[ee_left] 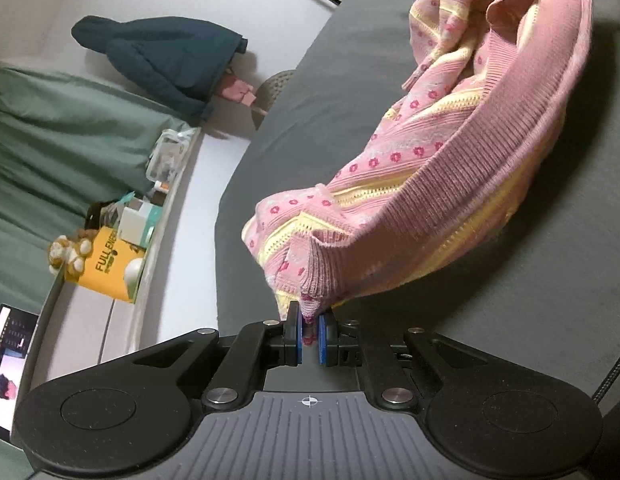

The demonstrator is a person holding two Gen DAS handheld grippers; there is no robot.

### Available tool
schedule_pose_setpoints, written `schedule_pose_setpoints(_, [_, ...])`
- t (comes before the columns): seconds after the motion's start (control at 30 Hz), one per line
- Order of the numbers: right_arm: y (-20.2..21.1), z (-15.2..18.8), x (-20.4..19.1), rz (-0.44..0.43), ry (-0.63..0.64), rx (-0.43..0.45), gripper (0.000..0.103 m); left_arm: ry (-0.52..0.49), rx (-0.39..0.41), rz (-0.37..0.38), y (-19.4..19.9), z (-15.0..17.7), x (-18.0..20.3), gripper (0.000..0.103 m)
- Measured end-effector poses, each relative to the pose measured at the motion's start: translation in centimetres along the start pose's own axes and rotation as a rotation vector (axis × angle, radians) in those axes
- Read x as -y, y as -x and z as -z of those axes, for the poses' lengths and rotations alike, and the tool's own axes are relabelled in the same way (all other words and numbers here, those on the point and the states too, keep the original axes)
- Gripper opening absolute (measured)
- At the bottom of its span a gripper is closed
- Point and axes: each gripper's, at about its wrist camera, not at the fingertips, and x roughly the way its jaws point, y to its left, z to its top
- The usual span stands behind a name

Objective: Fold clothes
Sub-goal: 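Lift the sweater by both cuffs with both grippers, holding it hanging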

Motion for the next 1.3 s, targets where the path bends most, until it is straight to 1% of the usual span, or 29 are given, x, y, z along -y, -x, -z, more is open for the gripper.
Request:
schedule_pose_setpoints(0.1, [0.2,-0.6,-0.3,0.04,0.009,0.014,0.024,-0.009,-0.003,-0.008,0.1,-0.1,0.2,0.007])
schedule_pose_setpoints(0.17, [0.8,-1.0,0.0,0.024,0.008,0.038,0.025,-0.023,-0.007,-0.012,0.0,-0.1,0.5,0.007])
schedule_pose_setpoints(0.27, [1.4,-1.8,0.5,-0.044,-0.033,0.075,0.03,-0.024,-0.01,-0.022,-0.1,-0.2,0.6,0.007])
schedule_pose_setpoints(0.33, [1.5,-2.3,1.1,-0.039,-0.061,0.084,0.034,-0.018,-0.01,-0.03,-0.1,-0.3,0.6,0.007])
schedule_pose_setpoints(0.37, [1.4,-2.6,1.3,-0.03,-0.067,0.078,0.034,-0.016,-0.01,-0.031,-0.1,-0.3,0.7,0.007])
schedule_pose_setpoints(0.47, [0.0,-3.1,1.2,-0.009,-0.027,0.001,0.034,-0.008,-0.011,-0.034,0.0,-0.2,0.6,0.007])
schedule_pose_setpoints(0.53, [-0.8,-3.3,0.9,-0.028,-0.005,-0.041,0.033,-0.002,-0.01,-0.036,0.0,-0.2,0.6,0.007])
schedule_pose_setpoints(0.6, [-1.5,-3.4,0.6,-0.036,-0.003,-0.07,0.03,0.003,-0.007,-0.038,0.0,-0.2,0.5,0.007])
schedule_pose_setpoints(0.7, [-2.1,-3.4,0.4,-0.011,-0.034,-0.094,0.01,0.015,-0.005,-0.04,-0.1,0.0,0.4,0.007])
schedule_pose_setpoints(0.8, [-1.7,-3.4,0.7,0.042,-0.103,-0.077,0.009,0.041,-0.001,-0.046,-0.1,0.1,0.0,0.007])
schedule_pose_setpoints(0.87, [-0.9,-3.3,1.3,0.094,-0.178,-0.054,0.008,0.064,0.01,-0.064,0.2,0.0,-0.5,0.007])
schedule_pose_setpoints(0.97, [1.9,-2.8,3.1,0.184,-0.344,0.029,0.007,0.096,0.033,-0.1,0.8,-0.2,-1.6,0.007])
schedule_pose_setpoints(1.03, [4.4,-2.5,4.4,0.241,-0.438,0.094,0.007,0.105,0.072,-0.143,1.8,-0.9,-3.2,0.007])
schedule_pose_setpoints(1.13, [8.9,-2.3,5.5,0.351,-0.488,0.173,0.007,0.109,0.141,-0.224,3.4,-2.3,-6.1,0.007])
schedule_pose_setpoints(1.2, [12.3,-2.6,5.7,0.47,-0.47,0.224,0.007,0.113,0.192,-0.29,4.9,-3.9,-8.9,0.007])
schedule_pose_setpoints(1.3, [17.8,-3.3,6.0,0.689,-0.436,0.287,0.006,0.126,0.273,-0.403,8.0,-6.3,-13.0,0.008])
